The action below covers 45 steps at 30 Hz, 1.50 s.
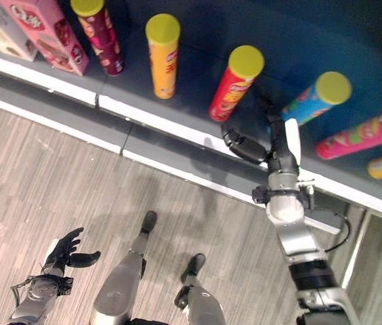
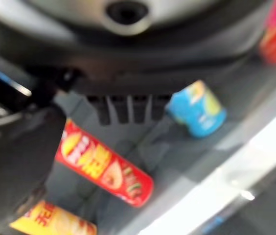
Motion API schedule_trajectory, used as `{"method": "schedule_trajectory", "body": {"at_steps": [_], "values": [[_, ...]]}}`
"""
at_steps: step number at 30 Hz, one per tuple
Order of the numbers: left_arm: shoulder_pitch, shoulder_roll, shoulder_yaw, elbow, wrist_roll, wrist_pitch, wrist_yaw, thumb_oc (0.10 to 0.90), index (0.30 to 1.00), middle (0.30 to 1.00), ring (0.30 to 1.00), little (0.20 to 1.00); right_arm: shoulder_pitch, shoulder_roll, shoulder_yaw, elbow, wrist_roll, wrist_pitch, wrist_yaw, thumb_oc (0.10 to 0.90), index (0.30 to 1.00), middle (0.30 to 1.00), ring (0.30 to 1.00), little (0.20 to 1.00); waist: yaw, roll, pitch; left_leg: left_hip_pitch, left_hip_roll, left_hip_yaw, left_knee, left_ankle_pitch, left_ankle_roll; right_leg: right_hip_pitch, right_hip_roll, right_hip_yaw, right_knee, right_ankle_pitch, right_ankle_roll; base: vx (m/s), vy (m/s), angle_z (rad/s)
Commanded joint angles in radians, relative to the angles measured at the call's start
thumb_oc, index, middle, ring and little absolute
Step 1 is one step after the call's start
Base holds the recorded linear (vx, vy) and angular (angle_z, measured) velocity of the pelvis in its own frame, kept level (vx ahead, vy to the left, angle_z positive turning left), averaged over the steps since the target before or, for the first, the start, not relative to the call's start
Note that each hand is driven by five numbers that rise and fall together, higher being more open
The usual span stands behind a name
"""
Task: Put the goods on the table back onto the shelves and tidy them up.
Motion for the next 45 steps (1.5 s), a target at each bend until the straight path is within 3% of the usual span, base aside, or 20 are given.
{"method": "schedule_trajectory", "body": {"at_steps": [1, 3, 6, 13, 15, 18, 21, 25, 28, 29, 30, 31, 32, 34, 36, 37, 39, 40, 41, 45], "values": [[0.066, 0.007, 0.028, 0.056, 0.042, 0.001, 0.006, 0.8, 0.9, 0.9, 0.9, 0.9, 0.058, -0.02, -0.029, -0.114, 0.147, -0.104, 0.116, 0.8, 0.9, 0.9, 0.9, 0.9, -0.031, -0.016, -0.162, 0.031, 0.076, 0.013, 0.032, -0.171, -0.046, -0.044, -0.101, 0.004, 0.075, -0.049, 0.058, 0.04, 0.065, -0.25], [0.071, -0.004, 0.048, 0.084, 0.066, 0.008, -0.018, 0.8, 0.9, 0.9, 0.9, 0.9, 0.187, 0.032, -0.05, -0.178, 0.286, -0.097, 0.236, 0.8, 0.9, 0.9, 0.9, 0.9, -0.072, -0.024, -0.198, 0.059, 0.077, 0.041, 0.034, -0.184, -0.043, -0.03, -0.101, 0.023, 0.052, -0.032, 0.064, 0.06, 0.126, -0.34], [0.081, -0.016, 0.058, 0.108, 0.088, 0.012, -0.036, 0.8, 0.9, 0.9, 0.9, 0.9, 0.288, 0.09, -0.08, -0.183, 0.369, -0.078, 0.298, 0.8, 0.9, 0.9, 0.9, 0.9, -0.11, -0.026, -0.228, 0.093, 0.072, 0.078, 0.053, -0.215, -0.028, -0.02, -0.112, 0.063, 0.048, -0.018, 0.07, 0.07, 0.165, -0.35], [0.066, -0.017, 0.033, 0.098, 0.142, 0.017, -0.056, 0.8, 0.9, 0.9, 0.9, 0.9, 0.358, 0.2, -0.198, -0.113, 0.327, -0.06, 0.225, 0.8, 0.9, 0.9, 0.9, 0.9, -0.195, -0.003, -0.25, 0.196, 0.045, 0.255, 0.05, -0.269, 0.025, -0.095, -0.166, 0.17, 0.101, 0.092, 0.124, 0.0, 0.224, -0.8], [0.056, -0.008, 0.033, 0.081, 0.14, 0.013, -0.055, 0.8, 0.9, 0.9, 0.9, 0.9, 0.331, 0.221, -0.223, -0.086, 0.308, -0.074, 0.171, 0.8, 0.9, 0.9, 0.9, 0.9, -0.186, 0.013, -0.236, 0.223, 0.07, 0.335, 0.05, -0.278, 0.022, -0.113, -0.212, 0.044, 0.134, 0.117, 0.129, -0.08, 0.099, -1.48], [0.048, -0.001, 0.058, 0.072, 0.132, 0.016, -0.037, 0.8, 0.9, 0.9, 0.9, 0.9, 0.298, 0.215, -0.255, -0.057, 0.19, -0.07, 0.056, 0.8, 0.9, 0.9, 0.9, 0.9, -0.155, 0.02, -0.241, 0.278, 0.122, 0.47, 0.044, -0.288, 0.003, -0.072, -0.274, -0.235, 0.141, 0.116, 0.12, -0.01, -0.032, -2.4], [0.06, -0.009, 0.08, 0.079, 0.145, 0.023, -0.035, 0.8, 0.9, 0.9, 0.9, 0.9, 0.297, 0.199, -0.304, -0.078, 0.176, -0.073, 0.023, 0.8, 0.9, 0.9, 0.9, 0.9, -0.149, -0.014, -0.26, 0.287, 0.156, 0.535, 0.081, -0.286, -0.021, -0.037, -0.237, -0.24, 0.062, 0.118, 0.119, 0.05, -0.218, -1.23], [0.083, -0.014, 0.103, 0.065, 0.125, 0.023, -0.035, 0.8, 0.9, 0.9, 0.9, 0.9, 0.271, 0.153, -0.333, -0.118, 0.181, -0.089, 0.008, 0.8, 0.9, 0.9, 0.9, 0.9, -0.156, -0.016, -0.274, 0.312, 0.223, 0.57, 0.109, -0.275, -0.057, -0.038, -0.183, -0.208, 0.049, 0.097, 0.105, 0.1, -0.274, -0.5], [0.082, -0.027, 0.114, 0.055, 0.095, 0.017, -0.032, 0.8, 0.9, 0.9, 0.9, 0.9, 0.222, 0.057, -0.358, -0.153, 0.196, -0.125, -0.011, 0.8, 0.9, 0.9, 0.9, 0.9, -0.174, 0.001, -0.287, 0.33, 0.335, 0.598, 0.177, -0.248, -0.1, -0.013, -0.07, -0.167, 0.008, 0.022, 0.047, 0.14, -0.368, -0.73], [0.086, -0.029, 0.12, 0.038, 0.077, 0.018, -0.04, 0.8, 0.9, 0.9, 0.9, 0.9, 0.2, 0.007, -0.364, -0.165, 0.193, -0.127, -0.019, 0.8, 0.9, 0.9, 0.9, 0.9, -0.173, 0.006, -0.281, 0.313, 0.385, 0.585, 0.281, -0.201, -0.109, 0.008, -0.019, -0.148, -0.008, -0.017, 0.01, 0.17, -0.366, -0.54], [0.087, -0.027, 0.117, 0.035, 0.072, 0.017, -0.038, 0.8, 0.9, 0.9, 0.9, 0.9, 0.18, -0.021, -0.36, -0.171, 0.189, -0.128, -0.02, 0.8, 0.9, 0.9, 0.9, 0.9, -0.168, 0.003, -0.275, 0.301, 0.39, 0.565, 0.34, -0.173, -0.106, 0.016, -0.002, -0.133, -0.01, -0.027, -0.002, 0.15, -0.297, -0.39], [0.094, -0.027, 0.116, 0.034, 0.068, 0.013, -0.035, 0.8, 0.9, 0.9, 0.9, 0.9, 0.143, -0.053, -0.346, -0.162, 0.186, -0.128, -0.024, 0.8, 0.9, 0.9, 0.9, 0.9, -0.15, 0.002, -0.264, 0.275, 0.383, 0.511, 0.409, -0.159, -0.098, 0.022, 0.013, -0.112, -0.012, -0.041, -0.017, 0.07, -0.179, -0.31], [0.102, -0.03, 0.122, 0.022, 0.057, 0.007, -0.039, 0.8, 0.9, 0.9, 0.9, 0.9, 0.125, -0.083, -0.329, -0.162, 0.176, -0.126, -0.018, 0.8, 0.9, 0.9, 0.9, 0.9, -0.128, -0.004, -0.253, 0.237, 0.344, 0.432, 0.436, -0.189, -0.078, 0.024, 0.025, -0.088, -0.013, -0.055, -0.026, 0.05, -0.158, -0.93], [0.111, -0.04, 0.13, 0.036, 0.055, 0.004, -0.039, 0.8, 0.9, 0.9, 0.9, 0.9, 0.101, -0.127, -0.315, -0.162, 0.159, -0.12, -0.005, 0.8, 0.9, 0.9, 0.9, 0.9, -0.098, -0.023, -0.242, 0.161, 0.226, 0.309, 0.471, -0.284, -0.047, 0.034, 0.036, -0.045, -0.013, -0.066, -0.026, 0.08, -0.136, -1.1], [0.118, -0.046, 0.124, 0.039, 0.059, 0.001, -0.044, 0.8, 0.9, 0.9, 0.9, 0.9, 0.079, -0.155, -0.324, -0.155, 0.155, -0.12, -0.009, 0.8, 0.9, 0.9, 0.9, 0.9, -0.076, -0.04, -0.23, 0.103, 0.156, 0.302, 0.444, -0.323, -0.016, 0.032, 0.017, -0.044, -0.013, -0.054, -0.017, 0.08, -0.038, -0.38], [0.118, -0.05, 0.105, 0.054, 0.074, 0.003, -0.052, 0.8, 0.9, 0.9, 0.9, 0.9, 0.032, -0.173, -0.306, -0.138, 0.147, -0.127, -0.025, 0.8, 0.9, 0.9, 0.9, 0.9, -0.049, -0.027, -0.229, 0.064, 0.111, 0.297, 0.373, -0.295, -0.005, 0.03, 0.03, -0.024, -0.013, -0.051, -0.006, 0.11, 0.031, -0.42], [0.117, -0.051, 0.106, 0.055, 0.074, 0.002, -0.052, 0.8, 0.9, 0.9, 0.9, 0.9, 0.028, -0.175, -0.304, -0.136, 0.147, -0.128, -0.026, 0.8, 0.9, 0.9, 0.9, 0.9, -0.048, -0.028, -0.228, 0.068, 0.109, 0.3, 0.366, -0.292, -0.004, 0.029, 0.028, -0.021, -0.013, -0.051, -0.006, 0.09, 0.036, -0.56], [0.125, -0.059, 0.092, 0.072, 0.089, 0.001, -0.054, 0.8, 0.9, 0.9, 0.9, 0.9, -0.012, -0.184, -0.273, -0.116, 0.128, -0.133, -0.043, 0.8, 0.9, 0.9, 0.9, 0.9, -0.007, -0.004, -0.228, 0.03, 0.035, 0.249, 0.225, -0.206, -0.003, 0.036, 0.056, 0.007, -0.013, -0.051, 0.002, 0.17, 0.039, -0.52], [0.127, -0.062, 0.086, 0.082, 0.088, 0.0, -0.053, 0.8, 0.9, 0.9, 0.9, 0.9, -0.033, -0.191, -0.261, -0.108, 0.123, -0.134, -0.048, 0.8, 0.9, 0.9, 0.9, 0.9, 0.013, 0.006, -0.226, 0.005, 0.01, 0.226, 0.17, -0.185, -0.009, 0.051, 0.072, 0.02, -0.013, -0.066, 0.002, 0.16, 0.042, -0.58], [0.124, -0.066, 0.072, 0.105, 0.097, 0.003, -0.057, 0.8, 0.9, 0.9, 0.9, 0.9, -0.086, -0.19, -0.253, -0.105, 0.124, -0.142, -0.077, 0.8, 0.9, 0.9, 0.9, 0.9, 0.035, 0.04, -0.23, -0.041, -0.002, 0.262, 0.063, -0.107, -0.039, 0.089, 0.11, 0.032, -0.013, -0.108, -0.012, 0.22, 0.035, -0.62]]}}
